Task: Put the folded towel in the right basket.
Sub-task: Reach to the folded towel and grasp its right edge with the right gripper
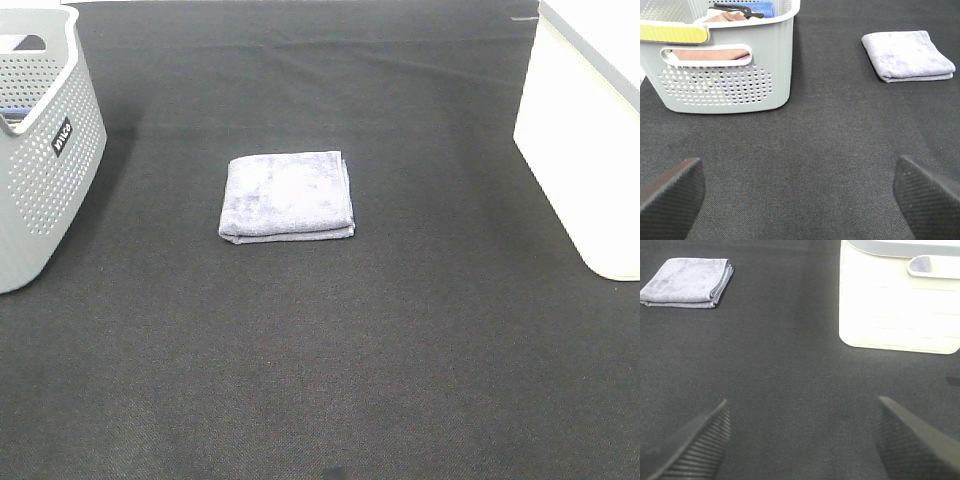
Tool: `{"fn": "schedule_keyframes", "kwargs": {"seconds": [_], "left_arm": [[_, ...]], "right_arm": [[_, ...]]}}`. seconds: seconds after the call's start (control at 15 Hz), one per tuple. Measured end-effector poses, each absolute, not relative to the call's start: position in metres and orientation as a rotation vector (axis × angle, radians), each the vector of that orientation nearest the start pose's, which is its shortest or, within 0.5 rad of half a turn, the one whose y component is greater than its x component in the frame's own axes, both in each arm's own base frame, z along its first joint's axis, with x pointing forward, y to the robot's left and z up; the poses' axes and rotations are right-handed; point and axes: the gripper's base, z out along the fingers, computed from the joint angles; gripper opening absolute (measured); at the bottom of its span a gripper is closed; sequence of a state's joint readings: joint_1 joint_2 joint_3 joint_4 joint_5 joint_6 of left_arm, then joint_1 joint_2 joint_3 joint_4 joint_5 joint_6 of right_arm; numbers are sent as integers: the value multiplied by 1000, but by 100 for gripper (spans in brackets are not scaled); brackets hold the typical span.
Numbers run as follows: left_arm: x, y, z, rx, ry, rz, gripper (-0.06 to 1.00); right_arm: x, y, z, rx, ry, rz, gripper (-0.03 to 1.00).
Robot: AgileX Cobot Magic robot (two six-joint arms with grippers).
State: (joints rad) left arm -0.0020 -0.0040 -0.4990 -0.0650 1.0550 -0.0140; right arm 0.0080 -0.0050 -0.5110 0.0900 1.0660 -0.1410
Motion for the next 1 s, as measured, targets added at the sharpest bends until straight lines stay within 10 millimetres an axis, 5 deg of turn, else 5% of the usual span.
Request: {"fn": "schedule_keyframes", "kwargs": {"seconds": [0.13, 0.4, 0.6, 1.0], "left_arm": [[-5, -5, 278, -9, 2035, -88, 97], [-5, -5, 278, -9, 2035, -88, 97], [-5, -5, 278, -9, 2035, -88, 97], [-5, -5, 278, -9, 2035, -88, 97]], "right_arm": [[2, 7, 289, -150, 2007, 24, 74], [61, 10, 331, -119, 1998, 77, 74], [117, 11, 358, -117, 2083, 103, 74], [262, 25, 386, -202, 2236, 269, 74]]}}
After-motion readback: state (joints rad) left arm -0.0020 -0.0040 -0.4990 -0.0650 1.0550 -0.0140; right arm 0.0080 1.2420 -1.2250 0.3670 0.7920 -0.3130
